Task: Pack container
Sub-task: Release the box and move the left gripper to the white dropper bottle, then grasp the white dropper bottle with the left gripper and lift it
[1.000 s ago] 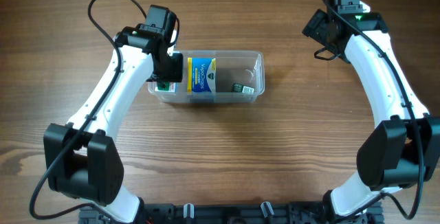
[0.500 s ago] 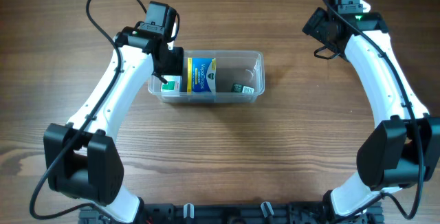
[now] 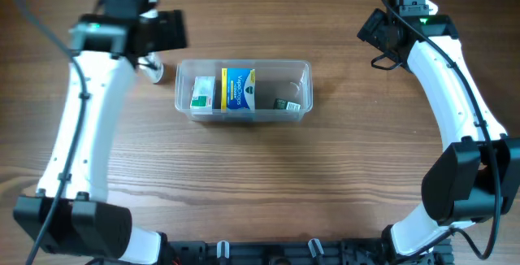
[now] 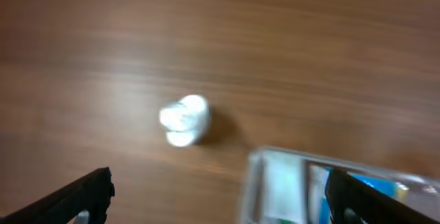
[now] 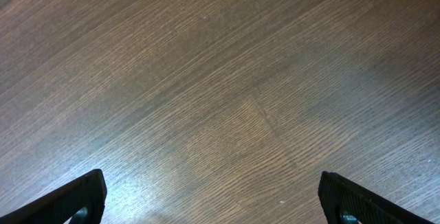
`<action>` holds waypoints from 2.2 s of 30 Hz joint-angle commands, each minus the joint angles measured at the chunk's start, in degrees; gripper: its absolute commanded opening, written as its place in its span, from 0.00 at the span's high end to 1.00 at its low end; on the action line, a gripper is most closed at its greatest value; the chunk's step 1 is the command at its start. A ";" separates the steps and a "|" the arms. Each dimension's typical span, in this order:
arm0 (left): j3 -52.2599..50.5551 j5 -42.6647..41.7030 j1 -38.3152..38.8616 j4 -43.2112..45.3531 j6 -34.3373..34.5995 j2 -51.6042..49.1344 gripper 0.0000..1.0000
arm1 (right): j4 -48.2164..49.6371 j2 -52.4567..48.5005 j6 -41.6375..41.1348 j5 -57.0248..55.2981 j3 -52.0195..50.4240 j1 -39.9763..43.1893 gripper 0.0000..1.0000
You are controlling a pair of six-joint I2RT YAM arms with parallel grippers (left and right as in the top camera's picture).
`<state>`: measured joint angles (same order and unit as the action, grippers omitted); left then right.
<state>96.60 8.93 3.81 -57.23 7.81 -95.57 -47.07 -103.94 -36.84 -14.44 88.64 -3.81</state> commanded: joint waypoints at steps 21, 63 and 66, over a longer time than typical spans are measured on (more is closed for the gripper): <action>-0.04 -13.68 -9.66 5.57 -16.44 -18.18 0.09 | 0.15 -0.66 -0.68 -0.94 -0.28 0.13 0.00; -0.02 -13.64 -9.66 5.09 -17.90 -18.23 0.72 | 0.17 -0.66 -0.70 -0.94 -0.28 0.13 0.00; 0.20 -13.66 -9.53 5.14 -17.90 -17.59 0.72 | 0.17 -0.66 -0.70 -0.94 -0.28 0.13 0.00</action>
<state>96.60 -3.77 -6.04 -52.25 -10.02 -113.27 -47.05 -103.94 -36.84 -14.44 88.64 -3.81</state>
